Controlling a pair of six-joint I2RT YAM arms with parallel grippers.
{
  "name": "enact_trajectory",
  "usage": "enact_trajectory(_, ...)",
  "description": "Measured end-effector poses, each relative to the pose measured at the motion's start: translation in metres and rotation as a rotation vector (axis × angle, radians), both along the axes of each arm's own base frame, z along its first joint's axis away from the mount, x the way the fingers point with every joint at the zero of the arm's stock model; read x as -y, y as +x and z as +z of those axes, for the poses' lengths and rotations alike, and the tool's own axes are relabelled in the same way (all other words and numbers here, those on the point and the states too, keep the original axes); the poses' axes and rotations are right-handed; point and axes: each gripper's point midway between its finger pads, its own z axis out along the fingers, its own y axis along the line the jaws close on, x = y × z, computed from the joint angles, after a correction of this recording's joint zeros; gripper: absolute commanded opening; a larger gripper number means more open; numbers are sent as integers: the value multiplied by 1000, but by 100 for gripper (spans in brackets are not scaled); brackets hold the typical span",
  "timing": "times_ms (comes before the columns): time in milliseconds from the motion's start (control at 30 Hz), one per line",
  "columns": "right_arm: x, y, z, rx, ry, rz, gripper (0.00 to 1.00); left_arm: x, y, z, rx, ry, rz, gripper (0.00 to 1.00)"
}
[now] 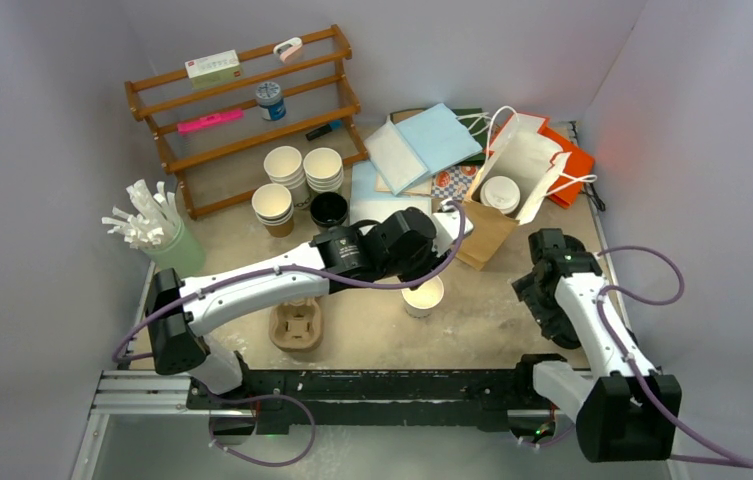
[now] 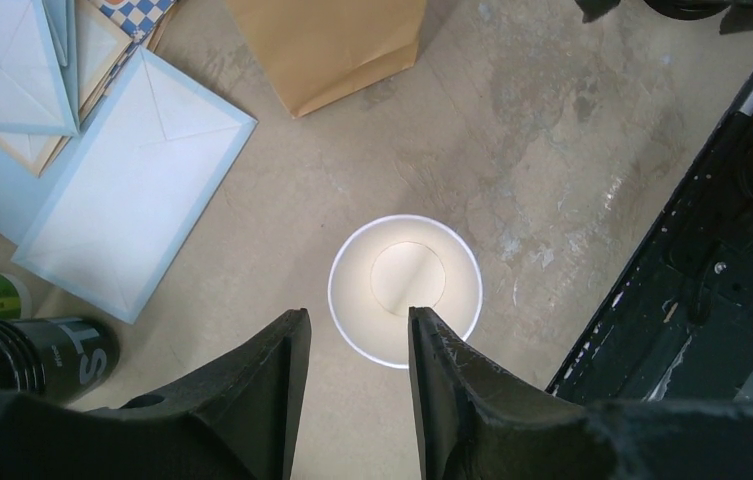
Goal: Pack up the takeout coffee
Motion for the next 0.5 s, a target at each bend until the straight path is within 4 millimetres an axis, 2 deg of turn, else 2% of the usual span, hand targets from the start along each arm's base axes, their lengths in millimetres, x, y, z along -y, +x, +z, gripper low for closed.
enact_trajectory(233, 24, 21, -2, 22, -42, -9, 89, -14, -7, 12, -4, 0, -7, 43)
enact_trajectory(500, 55, 25, -2, 53, -55, -127, 88, -24, -11, 10, -19, 42, -14, 42)
